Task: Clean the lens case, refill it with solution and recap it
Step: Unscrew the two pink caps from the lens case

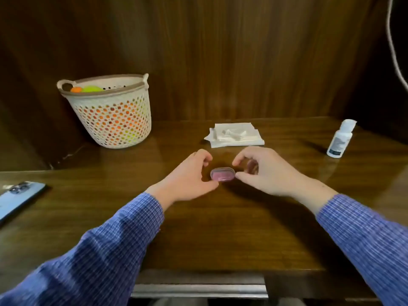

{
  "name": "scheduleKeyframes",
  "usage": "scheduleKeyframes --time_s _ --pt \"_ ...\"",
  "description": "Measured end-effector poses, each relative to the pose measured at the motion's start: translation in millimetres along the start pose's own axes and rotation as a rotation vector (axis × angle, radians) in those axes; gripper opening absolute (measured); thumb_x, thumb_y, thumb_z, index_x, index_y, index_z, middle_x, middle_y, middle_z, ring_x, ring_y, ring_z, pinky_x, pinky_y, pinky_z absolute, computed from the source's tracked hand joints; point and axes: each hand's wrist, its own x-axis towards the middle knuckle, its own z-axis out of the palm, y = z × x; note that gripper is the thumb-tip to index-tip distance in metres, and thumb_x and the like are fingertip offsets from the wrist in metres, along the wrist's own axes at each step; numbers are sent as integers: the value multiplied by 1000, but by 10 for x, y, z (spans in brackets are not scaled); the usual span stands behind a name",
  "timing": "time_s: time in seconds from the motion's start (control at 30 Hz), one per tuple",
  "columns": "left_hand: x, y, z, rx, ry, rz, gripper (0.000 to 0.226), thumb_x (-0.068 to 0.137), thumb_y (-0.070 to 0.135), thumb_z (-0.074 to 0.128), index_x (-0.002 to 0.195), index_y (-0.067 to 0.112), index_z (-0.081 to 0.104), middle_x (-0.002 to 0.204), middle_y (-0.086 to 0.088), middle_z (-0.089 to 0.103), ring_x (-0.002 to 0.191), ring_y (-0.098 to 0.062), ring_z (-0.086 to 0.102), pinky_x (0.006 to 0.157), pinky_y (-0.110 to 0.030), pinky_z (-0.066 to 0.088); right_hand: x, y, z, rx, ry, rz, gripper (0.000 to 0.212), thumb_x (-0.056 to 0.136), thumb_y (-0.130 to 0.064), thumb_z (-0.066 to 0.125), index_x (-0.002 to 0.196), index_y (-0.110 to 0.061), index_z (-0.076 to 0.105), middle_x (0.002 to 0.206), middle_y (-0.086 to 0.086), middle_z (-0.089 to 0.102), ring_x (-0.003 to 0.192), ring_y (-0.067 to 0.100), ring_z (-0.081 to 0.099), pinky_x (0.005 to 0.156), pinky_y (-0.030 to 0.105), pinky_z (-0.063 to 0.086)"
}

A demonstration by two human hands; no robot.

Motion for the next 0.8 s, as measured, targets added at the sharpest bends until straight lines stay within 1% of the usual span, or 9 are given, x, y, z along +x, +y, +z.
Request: scheduleKeyframes --time_s 0.07,0.13,0.27,0.33,0.47,0.53,0.6,0.67,0.8 --pt "101 -2 18 48 -50 19 56 86 45 77 130 39 42 125 17 57 82 -3 62 59 -11 48 125 55 52 -93 -57 -29 15 86 -42 75 96 -45 65 104 -25 61 87 -3 64 67 21 57" --pt "148 -71 40 11 -68 51 46 87 43 77 120 42 46 114 20 59 80 1 62 59 -10 50 201 126 138 -121 -106 -53 16 84 -50 72 97 -44 67 105 -23 61 86 1 64 73 26 59" --pt "152 -122 89 -48 -29 142 25 88 31 78 104 40 61 92 30 59 71 -3 59 56 -13 48 250 201 234 -103 -86 -128 16 83 -50 70 96 -39 70 102 -21 63 92 3 62 79 30 59" --pt "145 -124 113 -88 -9 156 24 87 26 79 104 36 66 89 26 62 65 -9 59 52 -16 47 251 210 256 -110 -64 -137 20 83 -51 67 96 -36 72 100 -20 65 91 4 62 79 30 58" --pt "127 -115 137 -153 51 146 21 86 21 81 102 31 72 77 15 65 55 -6 56 47 -16 43 218 159 248 -100 -60 -161 24 86 -46 64 101 -32 77 95 -17 69 85 4 63 75 29 58" --pt "120 -100 150 -178 77 142 20 86 21 80 101 31 73 75 12 66 56 -11 57 48 -23 49 200 131 238 -111 -57 -174 24 89 -42 65 101 -28 80 93 -13 71 84 6 64 74 29 58" --pt "124 -89 160 -205 75 126 17 86 23 79 100 31 73 78 7 69 65 -20 64 57 -42 59 190 109 234 -139 -57 -192 25 90 -40 63 99 -25 81 91 -11 72 82 7 64 74 30 57" --pt "129 -79 157 -236 67 107 16 85 27 78 100 30 74 83 2 72 73 -29 68 65 -53 59 180 74 232 -185 -50 -204 29 91 -40 58 97 -24 81 88 -8 72 79 9 64 72 32 56" --pt "131 -60 135 -268 68 98 17 84 24 78 100 25 74 88 -12 74 82 -43 69 71 -62 57 141 11 276 -299 -22 -259 31 95 -35 54 92 -19 79 82 -2 70 74 14 62 69 36 53"
